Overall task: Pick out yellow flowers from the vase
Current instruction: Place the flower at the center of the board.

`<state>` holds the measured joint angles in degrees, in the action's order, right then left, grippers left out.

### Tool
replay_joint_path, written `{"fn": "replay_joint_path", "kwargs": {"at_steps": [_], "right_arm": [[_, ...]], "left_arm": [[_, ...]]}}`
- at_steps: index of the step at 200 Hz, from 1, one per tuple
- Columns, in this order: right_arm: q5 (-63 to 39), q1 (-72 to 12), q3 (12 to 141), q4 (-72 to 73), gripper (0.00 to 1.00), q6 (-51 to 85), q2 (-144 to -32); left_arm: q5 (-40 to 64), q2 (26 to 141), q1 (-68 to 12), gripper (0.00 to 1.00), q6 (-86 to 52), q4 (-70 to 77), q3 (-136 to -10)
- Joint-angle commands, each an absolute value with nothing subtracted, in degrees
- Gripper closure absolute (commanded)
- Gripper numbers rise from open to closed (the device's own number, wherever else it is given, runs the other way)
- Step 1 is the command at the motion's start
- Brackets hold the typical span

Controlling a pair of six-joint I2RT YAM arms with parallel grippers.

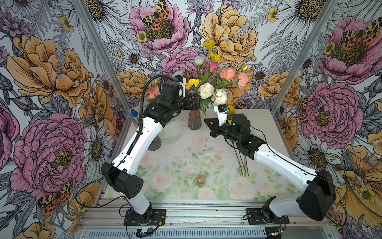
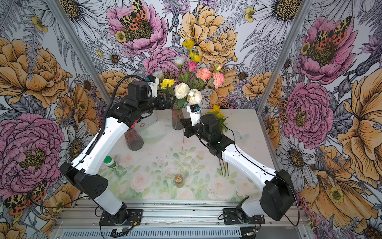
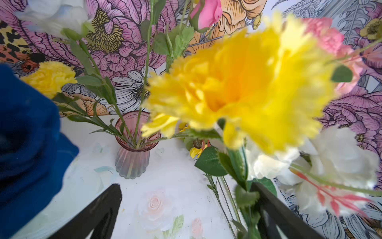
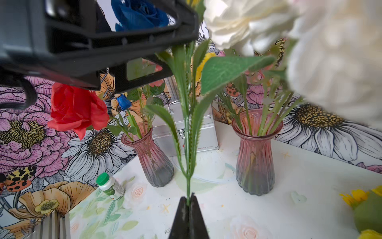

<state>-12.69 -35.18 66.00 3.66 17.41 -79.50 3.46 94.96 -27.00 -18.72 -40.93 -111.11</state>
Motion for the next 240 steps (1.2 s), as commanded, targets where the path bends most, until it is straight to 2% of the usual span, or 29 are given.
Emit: {"fn": "replay_joint_path", "kwargs": {"at_steps": [1, 68, 116, 188, 240], "right_arm": [[-11.8, -35.1, 65.8, -0.7, 1.0, 14.5, -76.6], [-11.7, -35.1, 64.7, -3.6, 1.0, 13.4, -72.5], [-11.4, -35.2, 64.1, -6.3, 1.0, 12.4, -69.9], [-4.9, -35.1, 66.0, -14.3, 1.0, 7.9, -65.2], [-3.7, -35.1, 66.2, -17.0, 1.0, 8.4, -59.4]], "left_arm": [[1.9, 91.8, -26.1, 0.02, -18.1, -41.0, -109.7], [1.8, 88.5, -25.0, 0.01, -17.2, -41.0, -107.6], [5.2, 86.9, -25.0, 0.01, -16.9, -40.9, -106.5], [17.4, 83.8, -26.1, 0.01, -15.0, -40.4, -106.3], [17.0, 82.4, -26.9, 0.01, -15.6, -40.3, -104.0]]}}
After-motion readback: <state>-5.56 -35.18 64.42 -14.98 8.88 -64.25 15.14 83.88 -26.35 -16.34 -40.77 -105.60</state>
